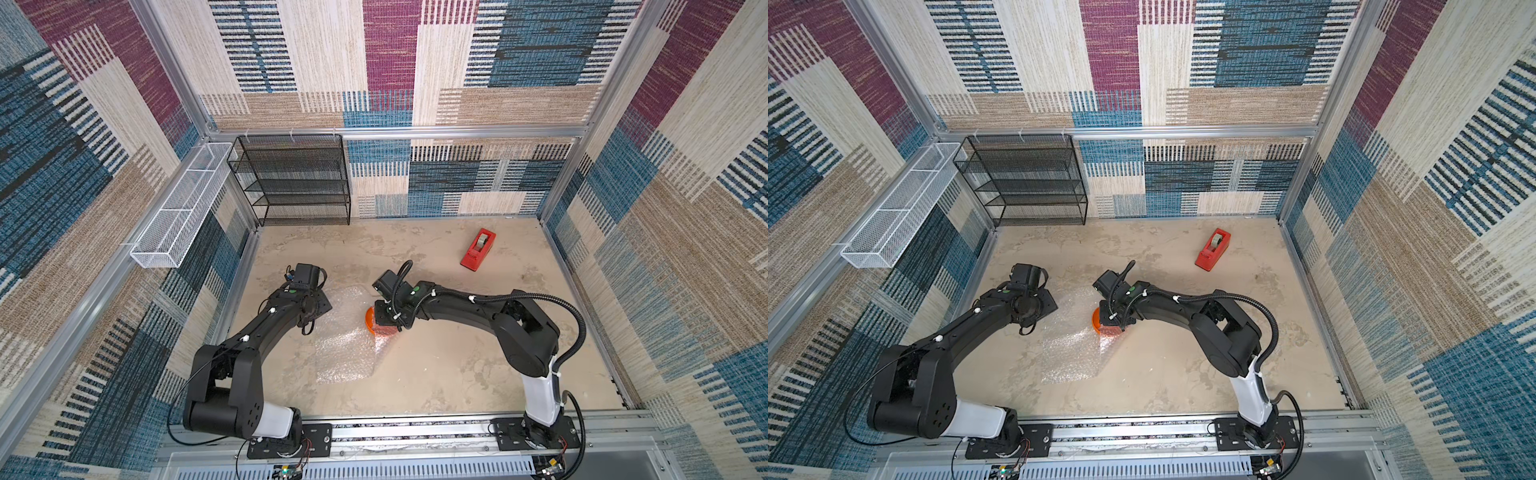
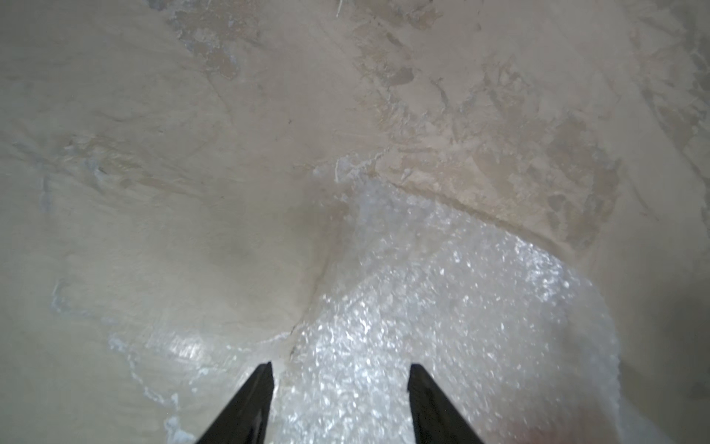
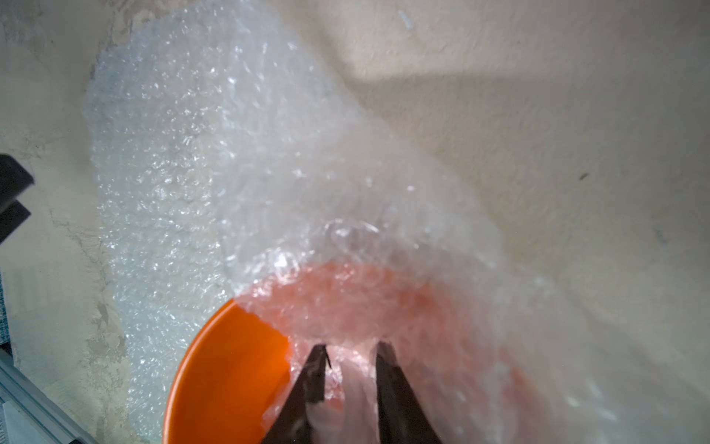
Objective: Wrap bowls in bubble wrap
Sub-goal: Wrap the bowl in bubble wrap.
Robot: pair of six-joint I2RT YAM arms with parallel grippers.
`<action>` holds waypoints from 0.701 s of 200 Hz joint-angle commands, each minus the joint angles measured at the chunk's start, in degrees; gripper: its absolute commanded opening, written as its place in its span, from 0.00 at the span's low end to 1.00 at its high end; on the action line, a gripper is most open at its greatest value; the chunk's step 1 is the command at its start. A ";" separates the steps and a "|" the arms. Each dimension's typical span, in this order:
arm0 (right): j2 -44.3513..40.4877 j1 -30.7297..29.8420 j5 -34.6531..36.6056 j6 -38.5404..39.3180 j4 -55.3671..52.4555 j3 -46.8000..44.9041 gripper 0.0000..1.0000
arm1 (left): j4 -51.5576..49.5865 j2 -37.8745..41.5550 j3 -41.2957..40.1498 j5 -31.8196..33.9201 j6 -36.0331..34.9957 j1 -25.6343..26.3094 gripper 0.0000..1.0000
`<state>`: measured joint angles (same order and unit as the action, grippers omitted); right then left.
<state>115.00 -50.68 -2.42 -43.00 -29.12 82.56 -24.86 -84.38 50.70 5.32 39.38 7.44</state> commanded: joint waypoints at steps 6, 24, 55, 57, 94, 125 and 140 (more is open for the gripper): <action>0.38 -0.20 1.26 0.48 -1.27 0.64 0.26 | 3.75 -5.47 3.63 -7.25 -1.91 -2.13 0.60; 0.45 -0.21 1.53 0.46 -1.50 0.84 0.26 | 2.87 -10.10 6.67 -8.90 -1.75 -3.11 0.60; 0.66 -0.28 1.69 0.55 -1.72 1.24 0.26 | 2.23 -14.72 9.75 -10.67 -2.20 -3.31 0.59; 0.64 -0.30 1.64 0.55 -1.79 1.32 0.26 | 2.20 -14.80 9.70 -10.50 -2.20 -3.29 0.59; 0.66 -0.47 1.76 0.46 -1.73 1.33 0.26 | 1.61 -15.38 9.49 -9.16 -2.20 -4.01 0.60; 0.87 -0.64 1.91 0.44 -1.81 1.27 0.26 | -0.07 -16.44 9.87 -8.31 -2.67 -4.36 0.60; 0.82 -0.74 2.14 0.44 -1.81 1.36 0.26 | 0.05 -16.27 9.19 -7.79 -3.00 -4.50 0.60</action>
<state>115.66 -51.22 -1.41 -43.00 -30.72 83.66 -23.53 -100.73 60.31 -3.31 38.72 3.22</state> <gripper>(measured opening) 0.261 0.596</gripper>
